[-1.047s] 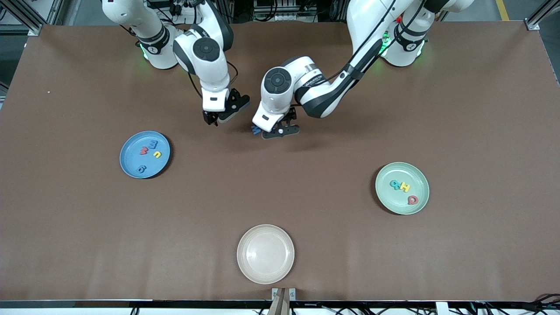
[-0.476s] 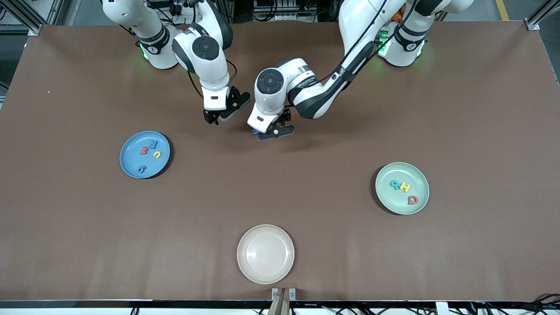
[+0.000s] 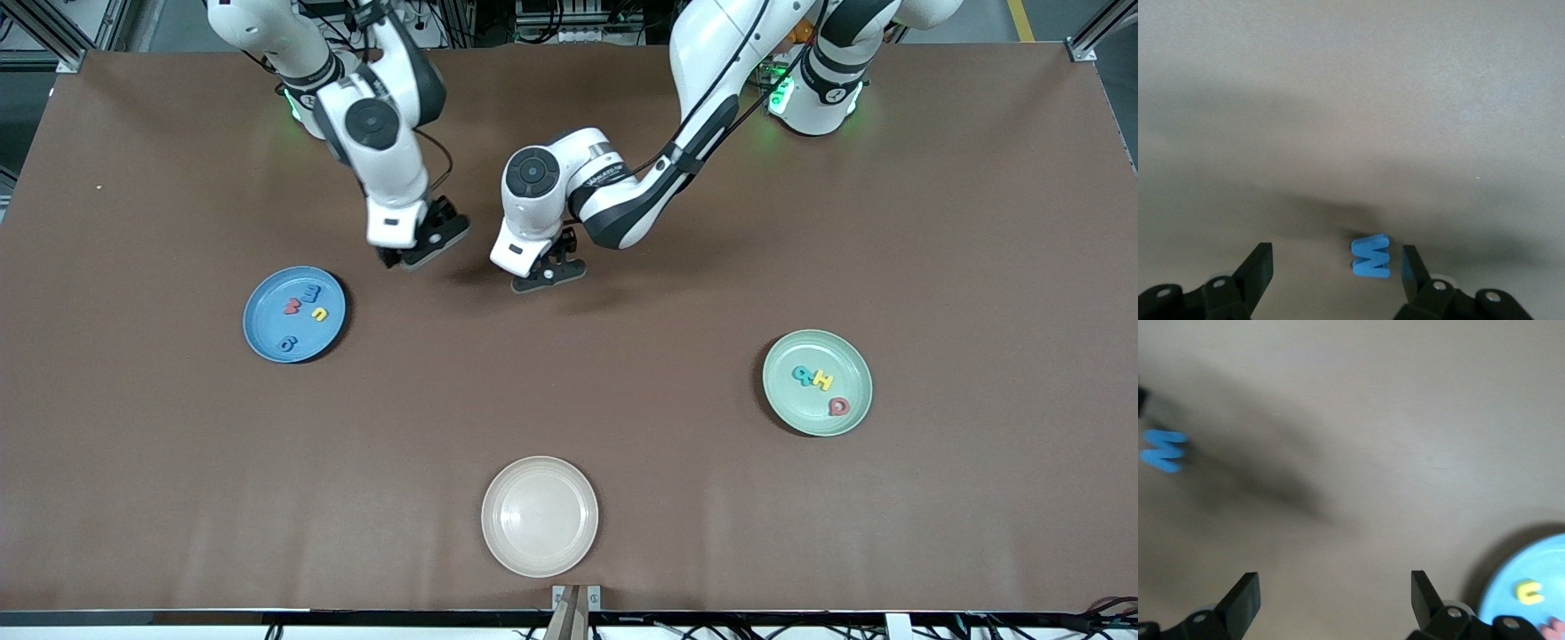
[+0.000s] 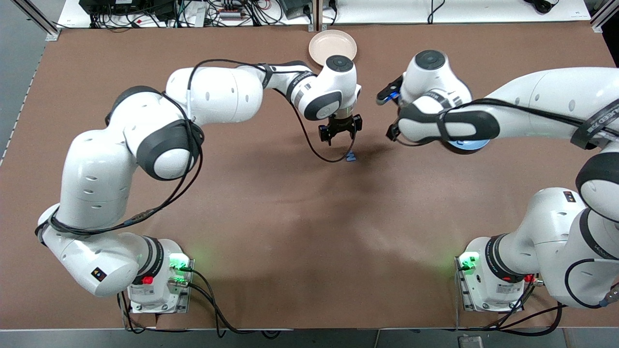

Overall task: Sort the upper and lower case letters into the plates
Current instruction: 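Grasp the blue W with the left gripper while the right gripper withdraws, then lift the blue W with the left gripper while the right gripper returns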

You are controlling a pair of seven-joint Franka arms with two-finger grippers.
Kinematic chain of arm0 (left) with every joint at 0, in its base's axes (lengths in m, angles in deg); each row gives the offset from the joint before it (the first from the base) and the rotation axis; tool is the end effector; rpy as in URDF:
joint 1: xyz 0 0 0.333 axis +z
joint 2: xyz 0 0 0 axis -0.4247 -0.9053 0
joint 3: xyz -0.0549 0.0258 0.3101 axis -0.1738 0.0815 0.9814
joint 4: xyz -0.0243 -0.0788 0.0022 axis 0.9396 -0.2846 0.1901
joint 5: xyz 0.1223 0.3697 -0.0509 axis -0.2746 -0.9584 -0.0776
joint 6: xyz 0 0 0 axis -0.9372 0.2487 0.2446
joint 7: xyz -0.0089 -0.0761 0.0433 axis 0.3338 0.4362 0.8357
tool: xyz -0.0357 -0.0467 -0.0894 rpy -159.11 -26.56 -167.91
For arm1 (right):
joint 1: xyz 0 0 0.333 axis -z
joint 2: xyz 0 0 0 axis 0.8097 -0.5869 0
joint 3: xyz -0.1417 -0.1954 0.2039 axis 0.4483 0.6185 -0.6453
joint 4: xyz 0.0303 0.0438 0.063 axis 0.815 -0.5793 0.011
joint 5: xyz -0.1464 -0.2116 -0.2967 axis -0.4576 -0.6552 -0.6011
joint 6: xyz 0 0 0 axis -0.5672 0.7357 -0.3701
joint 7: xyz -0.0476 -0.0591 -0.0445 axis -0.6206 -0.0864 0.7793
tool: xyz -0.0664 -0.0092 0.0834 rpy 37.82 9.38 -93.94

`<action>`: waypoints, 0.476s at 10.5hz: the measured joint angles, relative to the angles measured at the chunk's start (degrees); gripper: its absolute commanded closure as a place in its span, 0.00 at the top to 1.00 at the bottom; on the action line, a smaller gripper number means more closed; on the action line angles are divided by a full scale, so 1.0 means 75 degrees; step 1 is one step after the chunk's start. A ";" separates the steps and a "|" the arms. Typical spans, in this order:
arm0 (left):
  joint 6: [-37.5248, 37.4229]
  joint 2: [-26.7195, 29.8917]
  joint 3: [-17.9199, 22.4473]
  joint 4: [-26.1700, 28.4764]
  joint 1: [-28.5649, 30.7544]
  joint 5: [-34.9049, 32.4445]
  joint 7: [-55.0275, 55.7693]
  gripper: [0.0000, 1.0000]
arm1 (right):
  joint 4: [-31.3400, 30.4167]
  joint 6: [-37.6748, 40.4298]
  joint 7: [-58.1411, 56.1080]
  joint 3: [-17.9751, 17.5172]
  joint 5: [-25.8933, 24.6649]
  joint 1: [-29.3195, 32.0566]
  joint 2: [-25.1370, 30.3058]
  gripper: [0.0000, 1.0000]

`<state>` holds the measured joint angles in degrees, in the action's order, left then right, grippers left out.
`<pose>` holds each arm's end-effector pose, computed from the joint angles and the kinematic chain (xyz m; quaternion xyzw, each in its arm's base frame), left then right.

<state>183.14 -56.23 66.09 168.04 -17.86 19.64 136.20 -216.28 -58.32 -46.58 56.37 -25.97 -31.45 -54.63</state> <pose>0.4055 -0.5949 0.2245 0.9879 0.1438 -0.0518 0.0281 0.4220 0.2404 0.2853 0.9472 0.3192 -0.0017 0.0311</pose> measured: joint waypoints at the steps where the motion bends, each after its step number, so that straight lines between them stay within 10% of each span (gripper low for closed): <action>1: 0.0097 -0.0106 0.0093 -0.0039 -0.0125 0.0000 0.0016 0.82 | 0.0001 -0.0073 -0.0162 0.0082 0.0000 0.0394 0.0008 1.00; 5: 0.0365 -0.0370 0.0264 -0.0136 -0.0527 0.0000 0.0350 0.82 | 0.0017 -0.0209 -0.0704 0.0165 0.0002 0.1897 0.0053 1.00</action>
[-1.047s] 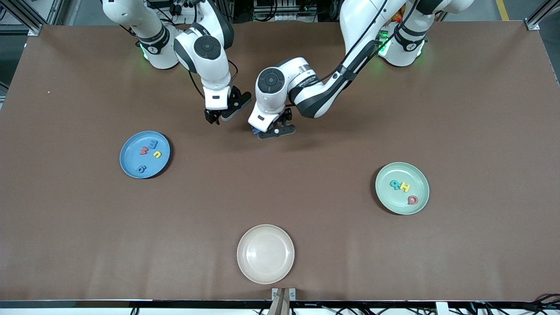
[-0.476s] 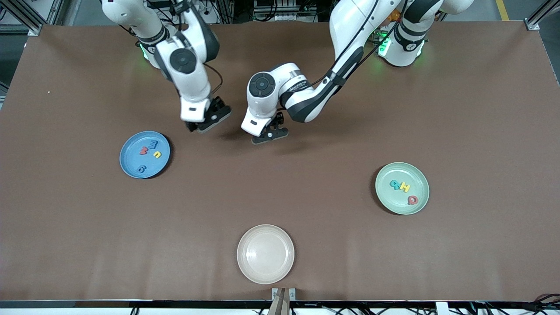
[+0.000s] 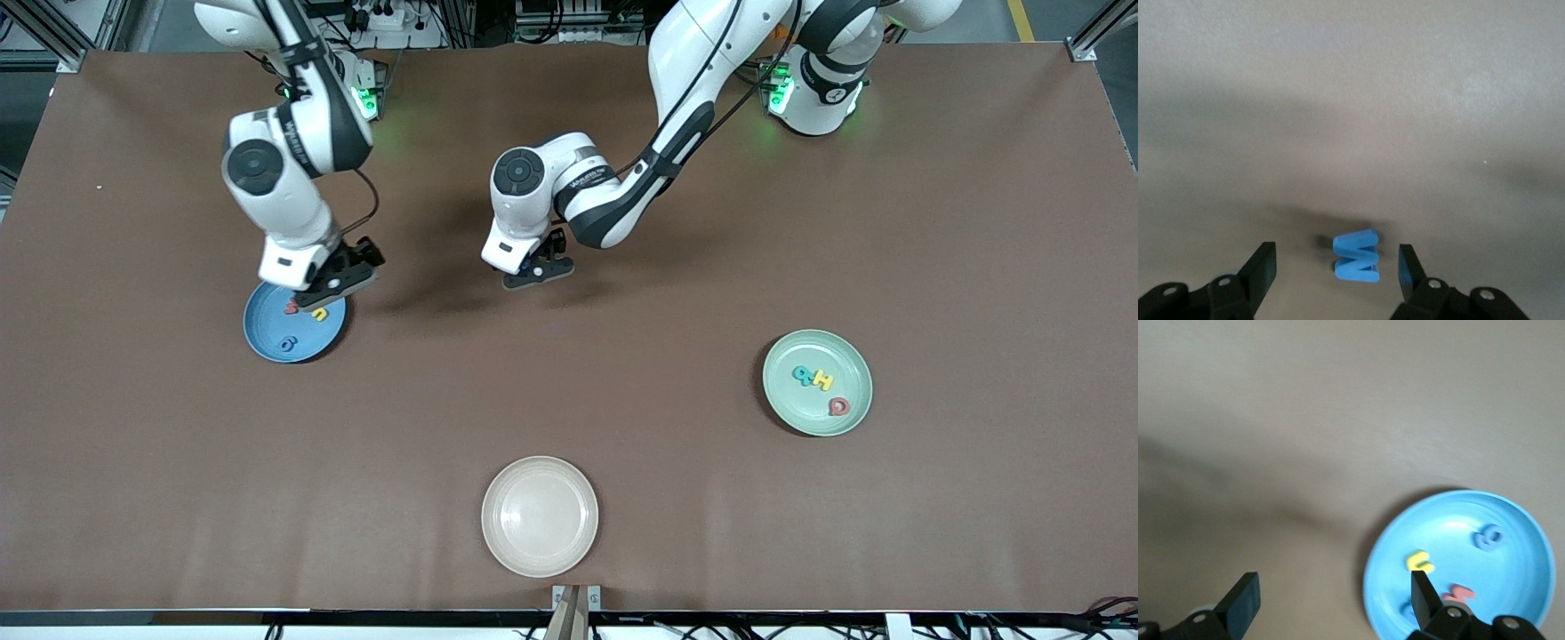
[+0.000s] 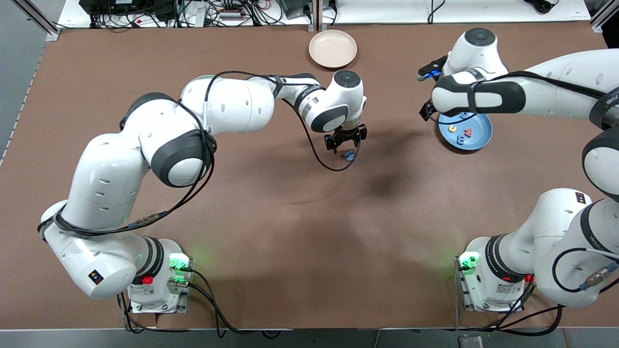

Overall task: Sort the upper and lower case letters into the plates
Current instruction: 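Lift the blue W with the left gripper while the right gripper returns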

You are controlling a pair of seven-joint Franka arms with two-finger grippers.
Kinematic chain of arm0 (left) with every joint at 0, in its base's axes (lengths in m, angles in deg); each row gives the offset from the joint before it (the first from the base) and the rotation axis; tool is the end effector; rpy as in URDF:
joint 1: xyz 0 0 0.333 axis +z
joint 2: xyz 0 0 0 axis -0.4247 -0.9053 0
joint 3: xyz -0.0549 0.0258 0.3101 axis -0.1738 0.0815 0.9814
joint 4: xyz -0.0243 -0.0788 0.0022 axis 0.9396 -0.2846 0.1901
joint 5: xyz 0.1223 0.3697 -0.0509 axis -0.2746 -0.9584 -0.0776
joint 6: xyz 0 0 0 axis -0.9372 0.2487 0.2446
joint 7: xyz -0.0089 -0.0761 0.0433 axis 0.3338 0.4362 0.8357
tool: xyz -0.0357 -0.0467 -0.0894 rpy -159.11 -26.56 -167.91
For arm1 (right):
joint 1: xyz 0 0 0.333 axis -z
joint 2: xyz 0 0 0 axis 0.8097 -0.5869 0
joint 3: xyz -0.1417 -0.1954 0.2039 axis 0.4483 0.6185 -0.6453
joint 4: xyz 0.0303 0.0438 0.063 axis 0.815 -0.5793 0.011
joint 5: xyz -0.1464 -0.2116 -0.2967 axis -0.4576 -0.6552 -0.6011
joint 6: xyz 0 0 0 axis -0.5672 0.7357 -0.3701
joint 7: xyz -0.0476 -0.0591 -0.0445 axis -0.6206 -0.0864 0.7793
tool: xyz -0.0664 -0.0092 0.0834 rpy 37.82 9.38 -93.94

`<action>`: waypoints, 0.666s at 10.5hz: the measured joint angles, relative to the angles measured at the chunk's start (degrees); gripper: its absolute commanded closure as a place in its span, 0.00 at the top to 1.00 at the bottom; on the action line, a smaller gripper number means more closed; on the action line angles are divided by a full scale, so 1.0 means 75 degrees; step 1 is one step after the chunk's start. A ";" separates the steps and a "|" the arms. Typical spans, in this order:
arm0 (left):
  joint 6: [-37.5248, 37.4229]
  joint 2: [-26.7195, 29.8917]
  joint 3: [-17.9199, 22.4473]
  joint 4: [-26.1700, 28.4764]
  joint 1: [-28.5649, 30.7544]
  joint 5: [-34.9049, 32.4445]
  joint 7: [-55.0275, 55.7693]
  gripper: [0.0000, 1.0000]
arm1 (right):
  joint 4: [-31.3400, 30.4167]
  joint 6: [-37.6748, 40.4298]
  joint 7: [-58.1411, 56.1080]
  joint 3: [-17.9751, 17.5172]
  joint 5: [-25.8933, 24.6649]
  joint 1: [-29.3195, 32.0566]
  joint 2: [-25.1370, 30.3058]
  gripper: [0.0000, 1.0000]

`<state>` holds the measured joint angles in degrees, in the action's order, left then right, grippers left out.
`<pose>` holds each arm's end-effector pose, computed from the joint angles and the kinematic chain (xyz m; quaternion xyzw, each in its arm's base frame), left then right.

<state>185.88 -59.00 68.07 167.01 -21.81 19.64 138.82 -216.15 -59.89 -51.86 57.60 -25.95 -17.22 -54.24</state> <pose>0.3833 -0.6139 0.1986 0.9876 0.1480 -0.0442 0.0291 0.4745 0.1206 0.2912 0.9717 0.2342 0.0102 0.0277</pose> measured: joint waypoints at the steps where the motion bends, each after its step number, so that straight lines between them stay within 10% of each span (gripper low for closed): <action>1: 0.0000 -0.0028 0.0004 -0.0033 -0.0067 0.0000 0.0036 0.82 | 0.0020 0.0019 -0.0246 0.0009 0.0001 0.0403 0.0050 1.00; 7: 0.0313 -0.0303 0.0046 -0.0085 -0.0206 0.0000 0.0108 0.70 | 0.1856 0.3011 -0.1400 0.0118 0.0004 0.2050 0.0591 1.00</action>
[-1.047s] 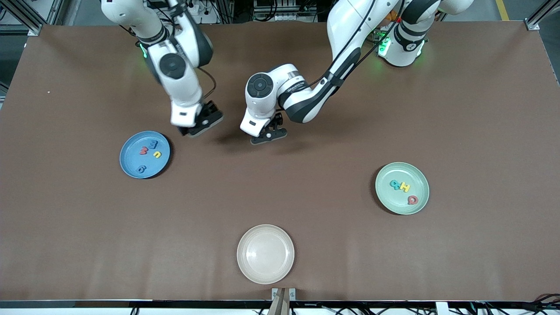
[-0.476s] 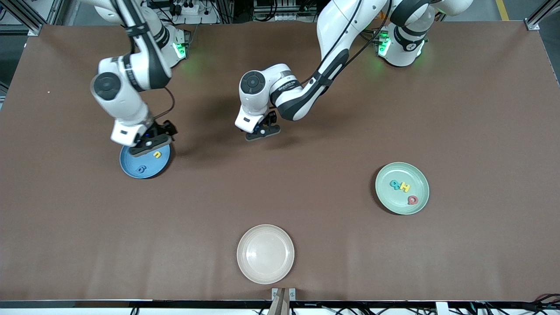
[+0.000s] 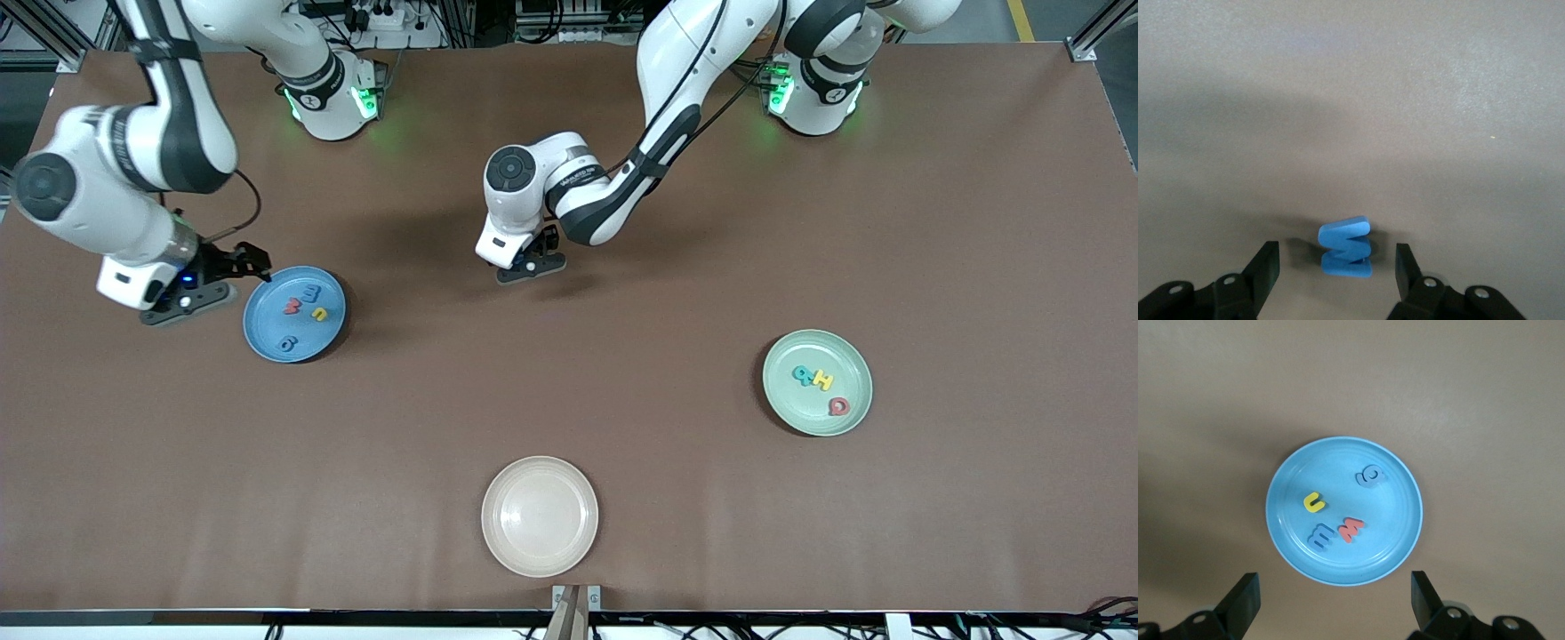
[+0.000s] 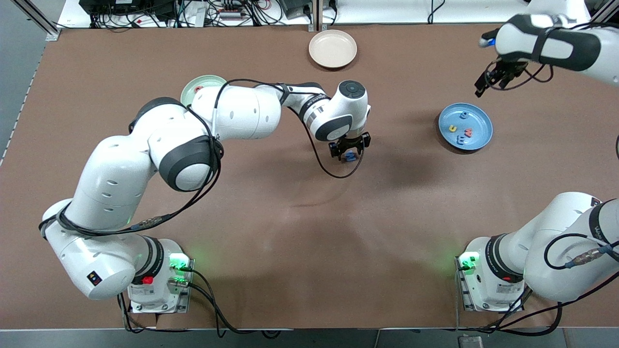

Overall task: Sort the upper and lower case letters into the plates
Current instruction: 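Lift the blue W with the left gripper while the right gripper returns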

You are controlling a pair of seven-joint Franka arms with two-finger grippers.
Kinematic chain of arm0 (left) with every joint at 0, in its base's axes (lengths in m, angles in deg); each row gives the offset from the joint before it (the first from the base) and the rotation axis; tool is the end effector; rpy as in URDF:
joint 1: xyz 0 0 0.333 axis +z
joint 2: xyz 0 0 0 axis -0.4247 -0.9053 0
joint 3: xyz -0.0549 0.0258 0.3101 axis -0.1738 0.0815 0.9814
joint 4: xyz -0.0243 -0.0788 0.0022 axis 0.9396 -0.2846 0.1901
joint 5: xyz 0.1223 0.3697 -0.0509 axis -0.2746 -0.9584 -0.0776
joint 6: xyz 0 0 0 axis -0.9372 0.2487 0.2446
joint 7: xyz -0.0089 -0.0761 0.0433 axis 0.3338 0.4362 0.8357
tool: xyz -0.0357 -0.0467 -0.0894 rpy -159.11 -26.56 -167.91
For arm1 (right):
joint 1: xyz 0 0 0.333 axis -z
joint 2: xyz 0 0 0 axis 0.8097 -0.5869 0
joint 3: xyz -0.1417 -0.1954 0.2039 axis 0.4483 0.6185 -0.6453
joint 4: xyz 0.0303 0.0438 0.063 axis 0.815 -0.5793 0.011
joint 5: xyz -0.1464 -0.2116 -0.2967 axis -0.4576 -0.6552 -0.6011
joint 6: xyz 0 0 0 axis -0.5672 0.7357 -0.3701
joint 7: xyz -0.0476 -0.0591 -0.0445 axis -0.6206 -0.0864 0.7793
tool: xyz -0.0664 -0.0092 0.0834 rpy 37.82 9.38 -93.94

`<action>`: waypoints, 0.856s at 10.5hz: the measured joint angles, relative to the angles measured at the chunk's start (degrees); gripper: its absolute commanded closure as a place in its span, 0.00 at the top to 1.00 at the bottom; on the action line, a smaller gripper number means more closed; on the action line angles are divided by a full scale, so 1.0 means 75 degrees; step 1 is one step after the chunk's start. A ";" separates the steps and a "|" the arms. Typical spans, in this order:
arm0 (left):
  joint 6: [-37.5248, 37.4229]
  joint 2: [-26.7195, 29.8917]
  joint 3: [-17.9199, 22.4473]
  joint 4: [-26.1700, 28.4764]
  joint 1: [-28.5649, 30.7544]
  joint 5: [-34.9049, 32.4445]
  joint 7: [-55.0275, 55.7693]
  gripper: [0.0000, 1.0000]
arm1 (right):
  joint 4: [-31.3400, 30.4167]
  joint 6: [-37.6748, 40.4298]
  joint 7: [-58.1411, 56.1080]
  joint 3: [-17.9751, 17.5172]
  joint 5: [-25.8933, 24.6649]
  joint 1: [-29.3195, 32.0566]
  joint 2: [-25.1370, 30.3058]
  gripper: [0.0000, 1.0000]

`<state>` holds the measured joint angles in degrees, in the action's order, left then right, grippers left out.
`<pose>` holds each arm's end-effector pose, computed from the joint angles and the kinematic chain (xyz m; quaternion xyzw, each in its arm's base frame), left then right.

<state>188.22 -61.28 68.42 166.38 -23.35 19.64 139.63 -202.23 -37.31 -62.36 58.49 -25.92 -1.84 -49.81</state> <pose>0.3707 -0.6235 0.1781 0.9876 0.1465 -0.0442 0.0344 0.5219 -0.0153 0.3813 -0.9816 -0.1856 0.0422 0.0161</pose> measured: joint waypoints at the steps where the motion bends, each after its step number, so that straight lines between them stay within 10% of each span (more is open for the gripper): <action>1: 0.0091 -0.0022 0.0009 -0.0004 -0.0001 0.0000 0.0000 0.56 | 0.0311 0.0326 0.0003 0.0000 0.0003 0.0019 0.0050 1.00; 5: 0.0152 -0.0092 0.0018 -0.0017 -0.0009 -0.0004 0.0000 0.40 | 0.2163 0.2348 0.0006 0.0002 0.0002 0.0260 0.0418 1.00; 7: 0.0127 -0.0089 0.0015 -0.0022 -0.0013 -0.0138 0.0000 0.00 | 0.3038 0.3153 0.0015 0.0002 0.0002 0.0295 0.0466 1.00; 9: 0.0145 -0.0069 0.0006 -0.0079 -0.0020 -0.0660 0.0000 0.00 | 0.3638 0.3603 0.0015 0.0003 -0.0001 0.0378 0.0474 1.00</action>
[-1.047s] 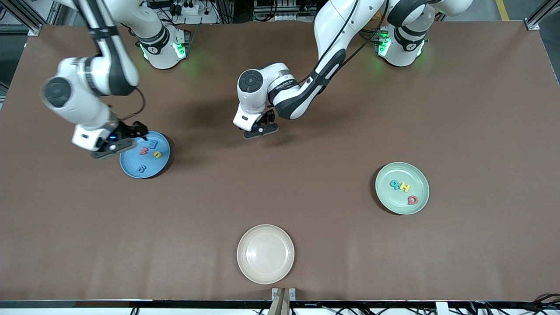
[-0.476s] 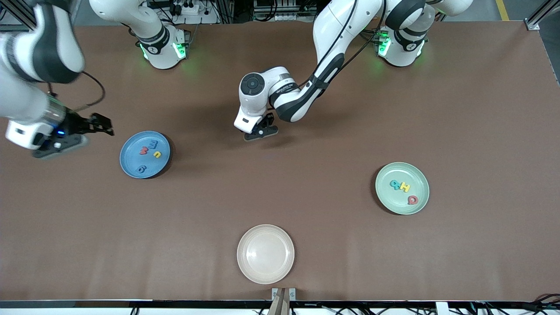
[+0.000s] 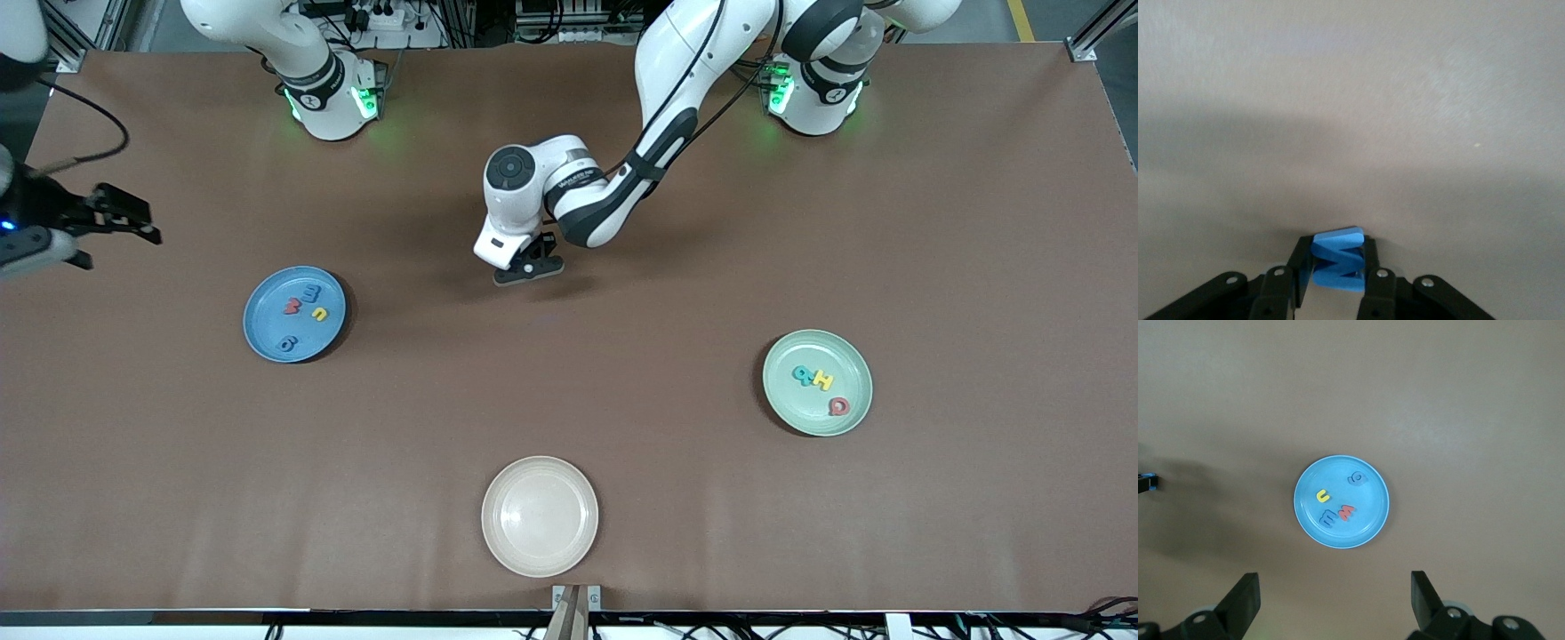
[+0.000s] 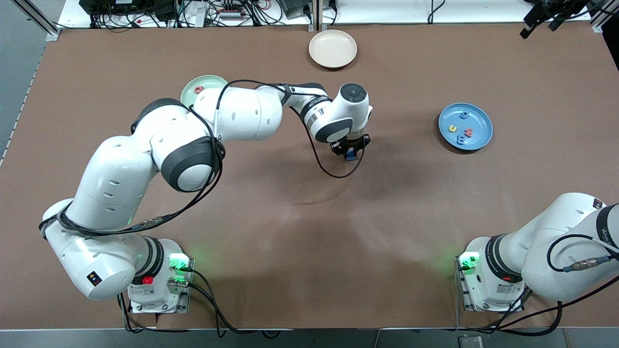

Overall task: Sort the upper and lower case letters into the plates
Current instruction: 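Lift the blue W with the left gripper while the right gripper returns, then place the blue W on the green plate with the left gripper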

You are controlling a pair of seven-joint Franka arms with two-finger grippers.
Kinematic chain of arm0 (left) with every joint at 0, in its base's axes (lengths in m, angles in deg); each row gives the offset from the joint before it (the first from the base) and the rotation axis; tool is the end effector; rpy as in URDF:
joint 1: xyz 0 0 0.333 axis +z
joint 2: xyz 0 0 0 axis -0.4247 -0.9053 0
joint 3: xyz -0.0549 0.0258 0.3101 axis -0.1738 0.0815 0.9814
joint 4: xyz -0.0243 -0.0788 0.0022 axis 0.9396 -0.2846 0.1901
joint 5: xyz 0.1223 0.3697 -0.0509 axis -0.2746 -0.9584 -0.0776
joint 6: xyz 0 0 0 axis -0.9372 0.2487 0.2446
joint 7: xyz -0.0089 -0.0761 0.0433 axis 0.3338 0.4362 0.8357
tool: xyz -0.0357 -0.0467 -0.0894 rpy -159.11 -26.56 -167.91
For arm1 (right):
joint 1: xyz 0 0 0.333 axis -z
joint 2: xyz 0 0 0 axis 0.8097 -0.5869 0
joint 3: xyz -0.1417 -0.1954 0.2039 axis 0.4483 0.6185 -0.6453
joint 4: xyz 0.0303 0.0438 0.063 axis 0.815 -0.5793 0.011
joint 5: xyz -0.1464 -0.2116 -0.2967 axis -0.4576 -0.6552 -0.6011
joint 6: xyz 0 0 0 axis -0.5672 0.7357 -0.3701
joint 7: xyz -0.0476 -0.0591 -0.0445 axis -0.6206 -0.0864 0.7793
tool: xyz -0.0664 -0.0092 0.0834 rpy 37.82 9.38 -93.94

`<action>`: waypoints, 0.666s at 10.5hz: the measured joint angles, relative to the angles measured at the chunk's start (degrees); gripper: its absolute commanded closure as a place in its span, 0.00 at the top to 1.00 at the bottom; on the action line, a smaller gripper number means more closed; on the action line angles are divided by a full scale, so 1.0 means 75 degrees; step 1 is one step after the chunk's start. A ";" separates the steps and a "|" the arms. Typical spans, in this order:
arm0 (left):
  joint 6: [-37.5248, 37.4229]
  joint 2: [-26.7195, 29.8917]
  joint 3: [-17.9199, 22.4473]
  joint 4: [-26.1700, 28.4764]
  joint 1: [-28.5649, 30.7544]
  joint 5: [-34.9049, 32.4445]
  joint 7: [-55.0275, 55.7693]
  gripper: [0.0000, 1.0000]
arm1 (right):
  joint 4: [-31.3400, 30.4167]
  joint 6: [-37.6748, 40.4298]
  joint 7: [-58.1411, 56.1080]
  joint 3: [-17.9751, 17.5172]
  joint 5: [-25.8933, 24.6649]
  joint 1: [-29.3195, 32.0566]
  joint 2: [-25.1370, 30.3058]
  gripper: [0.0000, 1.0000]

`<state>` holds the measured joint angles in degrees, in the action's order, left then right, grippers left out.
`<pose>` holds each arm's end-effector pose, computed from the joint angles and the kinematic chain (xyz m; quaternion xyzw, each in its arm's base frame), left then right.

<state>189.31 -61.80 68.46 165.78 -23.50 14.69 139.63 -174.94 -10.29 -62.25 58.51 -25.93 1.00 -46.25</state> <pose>0.3731 -0.6265 0.1776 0.9924 0.1179 -0.0108 0.0343 0.5420 -0.0550 0.5825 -0.9854 -0.1647 0.0168 0.0390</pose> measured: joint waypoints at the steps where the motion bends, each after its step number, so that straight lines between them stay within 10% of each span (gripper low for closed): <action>1: 0.0009 0.0010 0.0043 -0.0085 0.0057 -0.0137 0.0000 0.00 | 0.0300 0.0231 0.0000 -0.0009 0.0000 0.0002 0.0001 1.00; 7: -0.2428 0.1999 -0.0133 -0.0168 0.2064 -0.0231 -0.1891 0.00 | 0.1070 0.0757 0.0171 -0.0095 -0.0121 0.0003 -0.0025 1.00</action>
<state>171.10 -46.81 67.46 164.52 -8.02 12.96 125.44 -166.92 -4.61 -60.97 57.80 -26.83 1.02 -46.44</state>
